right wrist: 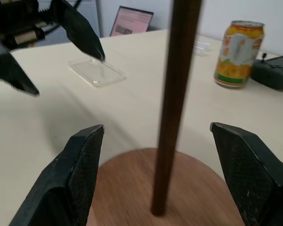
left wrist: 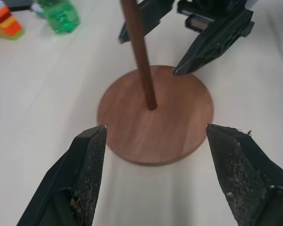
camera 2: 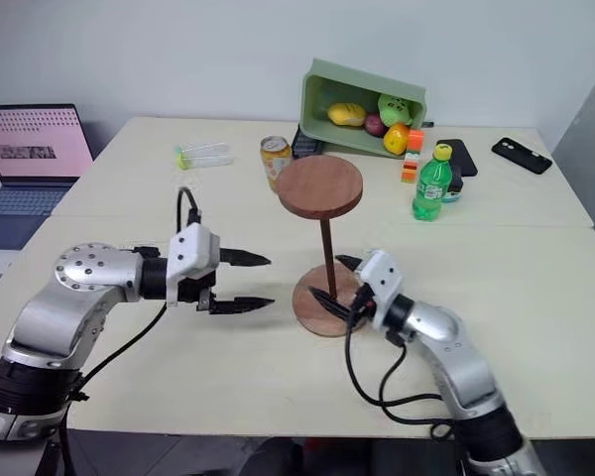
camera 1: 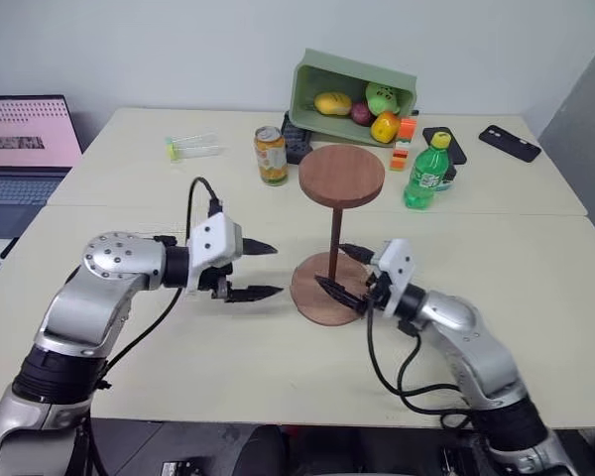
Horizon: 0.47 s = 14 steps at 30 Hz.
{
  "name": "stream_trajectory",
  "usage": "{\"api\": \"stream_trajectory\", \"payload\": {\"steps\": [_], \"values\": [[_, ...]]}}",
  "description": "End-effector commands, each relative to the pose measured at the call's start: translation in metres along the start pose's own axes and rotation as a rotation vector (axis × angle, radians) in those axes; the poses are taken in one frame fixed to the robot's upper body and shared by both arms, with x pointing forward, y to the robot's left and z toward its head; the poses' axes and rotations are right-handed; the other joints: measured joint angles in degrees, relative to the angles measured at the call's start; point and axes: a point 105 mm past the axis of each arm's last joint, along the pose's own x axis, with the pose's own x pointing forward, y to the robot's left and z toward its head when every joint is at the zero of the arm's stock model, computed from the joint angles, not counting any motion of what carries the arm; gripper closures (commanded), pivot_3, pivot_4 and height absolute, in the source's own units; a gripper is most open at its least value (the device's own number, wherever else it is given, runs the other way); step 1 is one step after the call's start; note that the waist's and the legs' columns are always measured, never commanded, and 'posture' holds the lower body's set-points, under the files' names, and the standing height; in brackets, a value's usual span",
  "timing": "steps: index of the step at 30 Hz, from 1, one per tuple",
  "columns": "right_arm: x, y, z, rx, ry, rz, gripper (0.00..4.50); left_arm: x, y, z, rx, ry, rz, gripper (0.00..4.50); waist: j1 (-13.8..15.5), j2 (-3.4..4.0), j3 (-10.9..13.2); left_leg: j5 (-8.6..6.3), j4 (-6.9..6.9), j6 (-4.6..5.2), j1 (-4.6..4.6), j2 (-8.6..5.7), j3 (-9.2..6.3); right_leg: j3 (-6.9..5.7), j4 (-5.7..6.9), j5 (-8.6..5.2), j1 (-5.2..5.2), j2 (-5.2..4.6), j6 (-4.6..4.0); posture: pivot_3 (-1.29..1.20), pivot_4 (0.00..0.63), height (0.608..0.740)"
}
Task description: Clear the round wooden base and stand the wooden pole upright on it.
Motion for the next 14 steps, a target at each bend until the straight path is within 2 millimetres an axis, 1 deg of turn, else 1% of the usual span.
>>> {"api": "stream_trajectory", "payload": {"steps": [1,5,7,9,11,12,14], "values": [[-0.035,0.006,0.014,-0.013,0.037,0.106,0.73,-0.022,0.007,0.0,-0.01,0.026,0.084,1.02,0.0,0.06,0.1,0.0,-0.01,0.0,-0.03,0.03,-0.03,-0.02,-0.04,0.0,0.0,0.0,0.0,0.0,0.15,0.74],[-0.068,-0.002,0.019,-0.054,0.116,0.125,0.73,-0.036,0.006,-0.014,0.007,0.107,0.111,1.02,0.1,0.02,0.1,0.0,-0.02,0.01,-0.12,0.05,-0.1,-0.08,-0.12,0.0,-0.01,-0.06,-0.01,0.0,0.15,0.74],[-0.082,-0.008,0.022,-0.088,0.15,0.116,0.73,-0.042,0.006,-0.015,-0.002,0.104,0.127,1.02,0.1,0.03,0.1,0.0,-0.03,0.01,-0.09,0.08,-0.1,-0.08,-0.12,0.0,0.02,-0.06,-0.01,0.0,0.15,0.74],[-0.104,-0.021,0.026,-0.094,0.208,0.071,0.73,-0.05,0.007,-0.018,-0.017,0.109,0.151,1.02,0.1,-0.02,0.2,0.0,-0.03,0.01,-0.05,0.07,-0.1,-0.08,-0.14,0.0,0.08,-0.06,-0.01,0.0,0.15,0.74],[-0.125,-0.03,0.028,-0.112,0.283,0.045,0.73,-0.056,0.008,-0.021,-0.012,0.113,0.171,1.02,0.2,0.04,0.3,0.0,-0.04,0.01,-0.06,0.02,-0.11,-0.08,-0.21,0.0,0.12,-0.06,-0.01,0.0,0.15,0.74],[-0.132,-0.033,0.028,-0.122,0.311,0.036,0.73,-0.058,0.009,-0.023,-0.009,0.126,0.174,1.02,0.2,0.03,0.3,-0.01,-0.06,0.01,-0.07,0.0,-0.11,-0.08,-0.29,0.0,0.15,-0.06,-0.01,0.0,0.15,0.74],[-0.138,-0.036,0.028,-0.136,0.33,0.02,0.73,-0.058,0.01,-0.028,0.01,0.143,0.174,1.02,0.2,0.02,0.3,-0.01,-0.06,0.01,-0.06,0.01,-0.14,-0.09,-0.36,0.0,0.25,-0.06,-0.01,0.0,0.15,0.74]]}}
